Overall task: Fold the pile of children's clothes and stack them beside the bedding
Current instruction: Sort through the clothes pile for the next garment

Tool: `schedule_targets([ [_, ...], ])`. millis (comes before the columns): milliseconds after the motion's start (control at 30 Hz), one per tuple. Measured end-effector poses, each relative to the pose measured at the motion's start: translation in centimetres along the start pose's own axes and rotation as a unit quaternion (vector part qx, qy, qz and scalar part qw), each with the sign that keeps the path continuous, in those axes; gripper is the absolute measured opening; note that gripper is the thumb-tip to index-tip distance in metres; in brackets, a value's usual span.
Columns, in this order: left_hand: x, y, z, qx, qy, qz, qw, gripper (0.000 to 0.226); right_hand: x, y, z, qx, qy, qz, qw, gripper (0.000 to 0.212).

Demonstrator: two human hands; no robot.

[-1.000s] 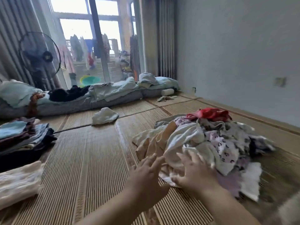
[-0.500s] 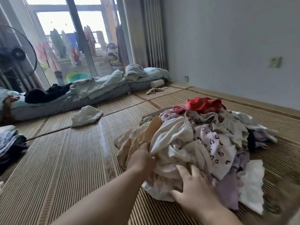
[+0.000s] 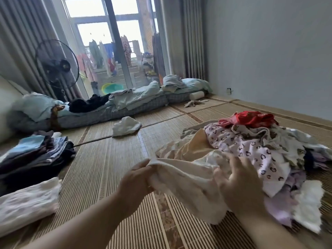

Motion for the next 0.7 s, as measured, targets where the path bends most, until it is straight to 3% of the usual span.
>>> schedule_targets([
  [67, 2.5, -1.0, 4.4, -0.019, 0.013, 0.03, 0.999, 0.026, 2.0, -2.1, -2.3, -0.024, -0.122, 0.028, 0.992, 0.05],
  [167, 6.3, -3.1, 12.0, -0.142, 0.09, 0.07, 0.983, 0.017, 6.9, -5.4, -6.0, -0.018, -0.321, 0.106, 0.941, 0.057],
  [233, 8.0, -4.2, 17.5, -0.255, 0.166, 0.082, 0.949, 0.017, 10.5, -7.6, -7.9, -0.007, -0.416, 0.15, 0.897, 0.057],
  [300, 9.5, -4.3, 21.5, -0.387, 0.219, 0.078, 0.892, 0.017, 13.5, -9.1, -9.2, -0.006, -0.483, 0.163, 0.861, 0.053],
  [333, 10.2, -4.1, 22.6, -0.437, 0.232, 0.079, 0.866, 0.016, 14.6, -9.9, -9.8, 0.005, -0.495, 0.182, 0.849, 0.052],
  [400, 11.3, -4.1, 23.6, -0.515, 0.241, 0.094, 0.817, 0.043, 15.7, -11.6, -10.8, 0.028, -0.485, 0.229, 0.843, 0.054],
  [467, 11.9, -3.2, 22.1, -0.594, 0.231, 0.033, 0.77, 0.061, 16.2, -12.9, -11.5, 0.019, -0.472, 0.259, 0.843, 0.058],
  [567, 12.3, -3.2, 16.3, -0.63, 0.128, -0.088, 0.761, 0.061, 17.2, -13.4, -13.0, 0.011, -0.491, 0.274, 0.827, 0.067],
  [633, 12.4, -5.1, 12.7, -0.661, 0.042, -0.08, 0.745, 0.07, 17.4, -13.0, -13.7, 0.027, -0.498, 0.276, 0.822, 0.067],
  [700, 12.1, -6.9, 10.8, -0.705, 0.006, -0.054, 0.707, 0.06, 17.3, -12.5, -14.2, 0.051, -0.501, 0.283, 0.817, 0.059],
])
Point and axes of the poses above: each hand's wrist, its own x-axis away from the middle knuckle, its own z-axis out of the back of the hand, y = z × x, the point moved 8 cm from there along -x, towards the middle knuckle, and after that the axes turned 12 degrees about y, right-handed, at the moved point
